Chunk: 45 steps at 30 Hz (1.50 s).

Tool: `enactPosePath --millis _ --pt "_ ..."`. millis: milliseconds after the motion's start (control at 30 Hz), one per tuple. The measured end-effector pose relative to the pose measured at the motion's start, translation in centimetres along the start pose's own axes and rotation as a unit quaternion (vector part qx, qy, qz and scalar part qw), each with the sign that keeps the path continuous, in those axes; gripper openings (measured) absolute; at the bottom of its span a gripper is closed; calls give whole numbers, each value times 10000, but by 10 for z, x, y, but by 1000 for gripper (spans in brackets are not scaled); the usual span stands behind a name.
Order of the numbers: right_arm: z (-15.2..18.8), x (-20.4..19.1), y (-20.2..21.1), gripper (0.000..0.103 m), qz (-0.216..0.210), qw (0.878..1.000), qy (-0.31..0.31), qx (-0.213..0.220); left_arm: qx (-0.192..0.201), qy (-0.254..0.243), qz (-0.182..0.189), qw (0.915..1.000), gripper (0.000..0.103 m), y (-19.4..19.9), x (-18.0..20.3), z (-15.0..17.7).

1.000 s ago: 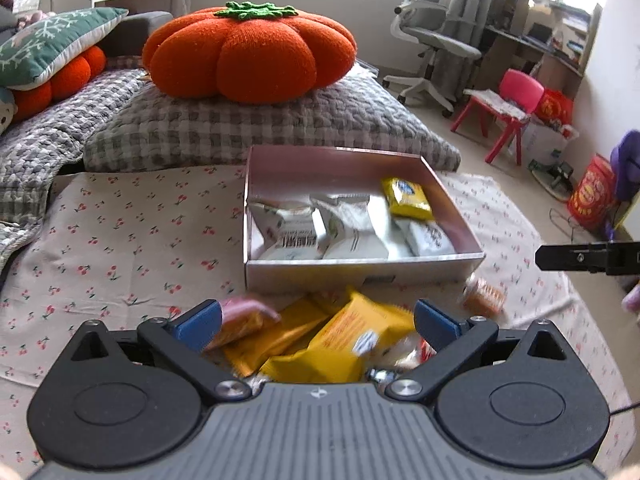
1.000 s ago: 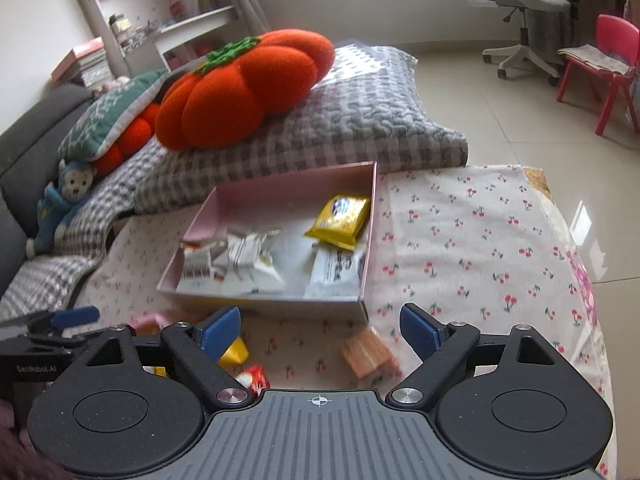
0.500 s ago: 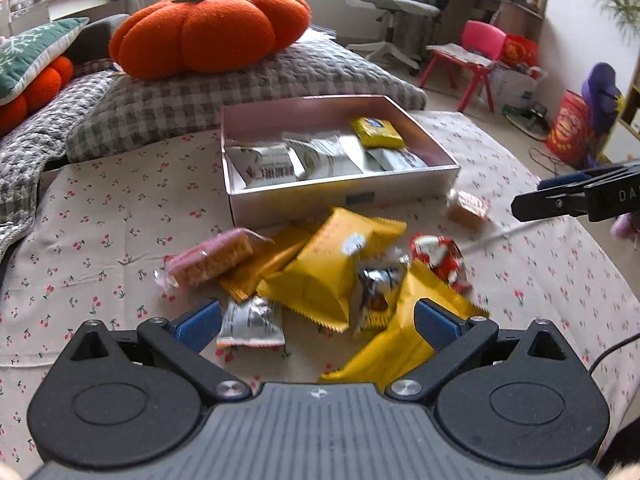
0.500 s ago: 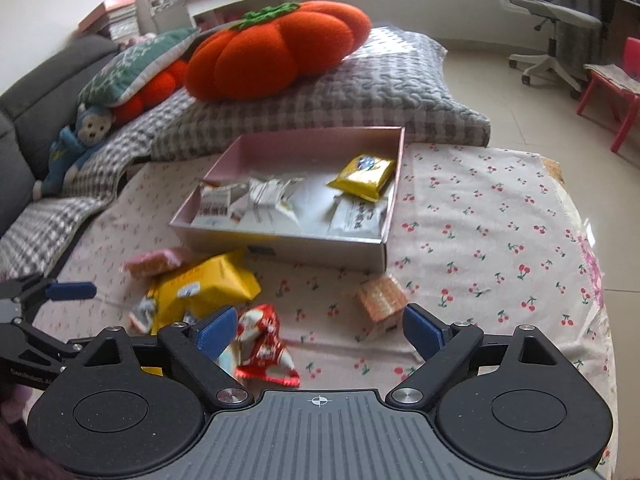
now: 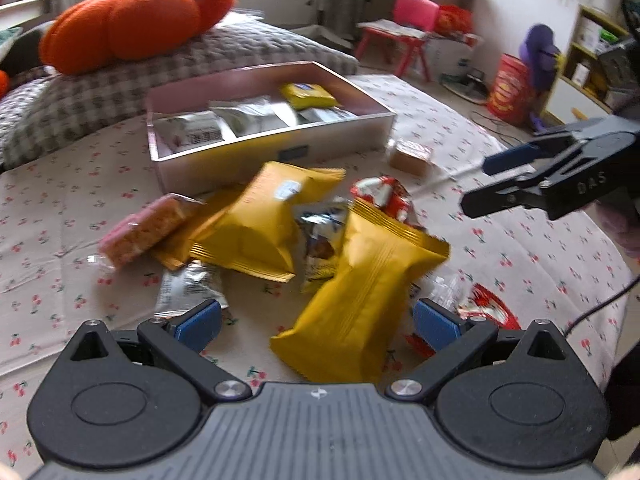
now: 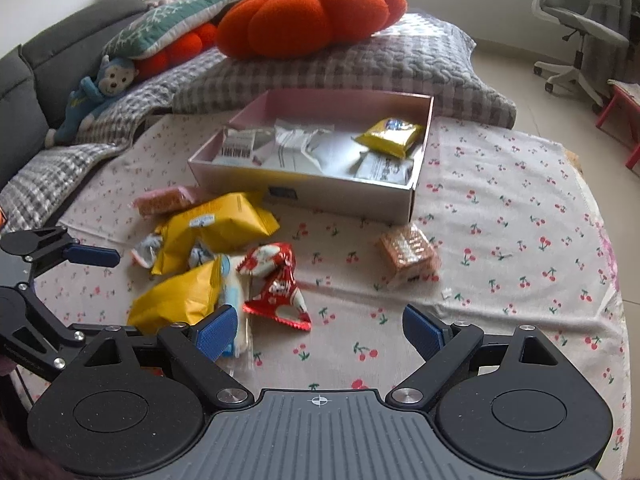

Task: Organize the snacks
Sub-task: 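Grasp a large yellow bag with the left gripper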

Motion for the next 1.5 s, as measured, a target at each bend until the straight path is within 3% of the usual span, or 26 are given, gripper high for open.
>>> enactPosePath --millis 367,567,633,767,833,1367,1500 --pt "13 -4 -24 92 51 9996 96 -266 -143 -347 178 9991 90 -18 14 0" --pt "10 -6 -35 92 30 9995 -14 -312 -247 -382 207 9988 73 -21 18 0" --pt "8 -8 -39 92 35 9995 -13 -321 -330 -416 183 9984 62 -22 18 1" --pt "6 -12 -46 92 42 9995 -34 -301 -377 -515 131 9979 57 -21 20 3" --pt "3 -13 -49 92 31 9996 -81 -275 -368 -495 95 9980 49 -18 19 2" --pt "-10 -28 -55 89 -4 9999 -123 -49 -289 21 -157 9995 40 3 0 1" --pt "-13 -28 -56 78 27 9999 -161 -30 -257 103 -214 9994 39 5 -1 -2"
Point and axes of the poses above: each gripper's, at about its wrist camera, not at the fingertips, and y roughly against the way its jaws point, x to its right, z to its underside, the point moved 2 cm from there along -y, roughly the way its jaws point, and after that the axes turned 7 degrees about x, right-handed, at the moved point
